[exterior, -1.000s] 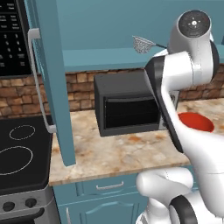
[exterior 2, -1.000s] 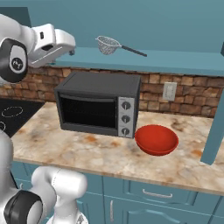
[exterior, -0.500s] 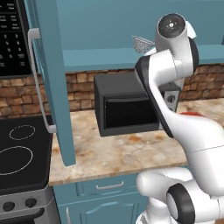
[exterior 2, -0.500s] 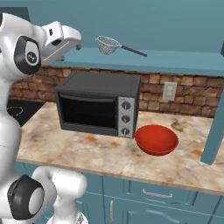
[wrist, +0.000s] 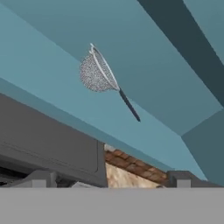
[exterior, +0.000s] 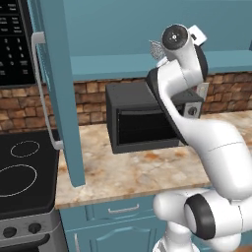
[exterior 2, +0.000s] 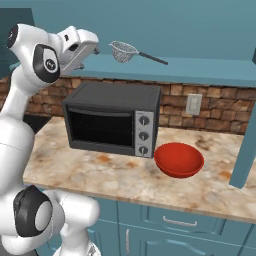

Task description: Open the cabinet and setup a tea strainer by placing it in the bowl upright.

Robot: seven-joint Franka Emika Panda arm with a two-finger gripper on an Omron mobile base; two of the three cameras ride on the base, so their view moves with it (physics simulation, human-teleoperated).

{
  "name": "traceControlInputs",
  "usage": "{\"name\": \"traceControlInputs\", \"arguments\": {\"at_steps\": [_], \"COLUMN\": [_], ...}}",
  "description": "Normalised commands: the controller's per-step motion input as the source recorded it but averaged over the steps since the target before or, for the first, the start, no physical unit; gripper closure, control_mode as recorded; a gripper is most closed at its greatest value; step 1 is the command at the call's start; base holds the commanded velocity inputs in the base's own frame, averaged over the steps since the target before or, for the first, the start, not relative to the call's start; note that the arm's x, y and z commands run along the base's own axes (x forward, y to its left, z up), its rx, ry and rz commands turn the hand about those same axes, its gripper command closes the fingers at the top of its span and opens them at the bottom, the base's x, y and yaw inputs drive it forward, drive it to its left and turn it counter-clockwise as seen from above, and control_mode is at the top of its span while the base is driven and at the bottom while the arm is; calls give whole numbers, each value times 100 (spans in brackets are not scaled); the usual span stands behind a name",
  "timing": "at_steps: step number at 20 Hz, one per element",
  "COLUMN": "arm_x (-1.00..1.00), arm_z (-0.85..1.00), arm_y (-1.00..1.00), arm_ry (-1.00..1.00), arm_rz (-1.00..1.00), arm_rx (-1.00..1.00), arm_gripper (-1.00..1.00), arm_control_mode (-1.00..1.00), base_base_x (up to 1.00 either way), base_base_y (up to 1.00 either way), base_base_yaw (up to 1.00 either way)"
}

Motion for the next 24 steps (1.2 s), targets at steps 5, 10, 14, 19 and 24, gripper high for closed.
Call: {"name": "traceControlInputs", "arguments": {"at_steps": [5,10,14,19,24], "arm_x": [38,30,41,55,41], "arm_z": [-3,0,-5,-15,0], "arm_y": [-21,-10,2,0,0], "arm_ry": [0,1,0,1,0], "arm_rz": [0,0,1,0,1], "arm_rx": [-5,0,0,0,-1], "arm_gripper": [-100,-100,-100,-100,-100], "arm_control_mode": [-100,-100,-100,-100,-100], "base_base_x": [0,0,0,0,0], "base_base_y": [0,0,0,0,0], "base_base_yaw": [0,0,0,0,0]}}
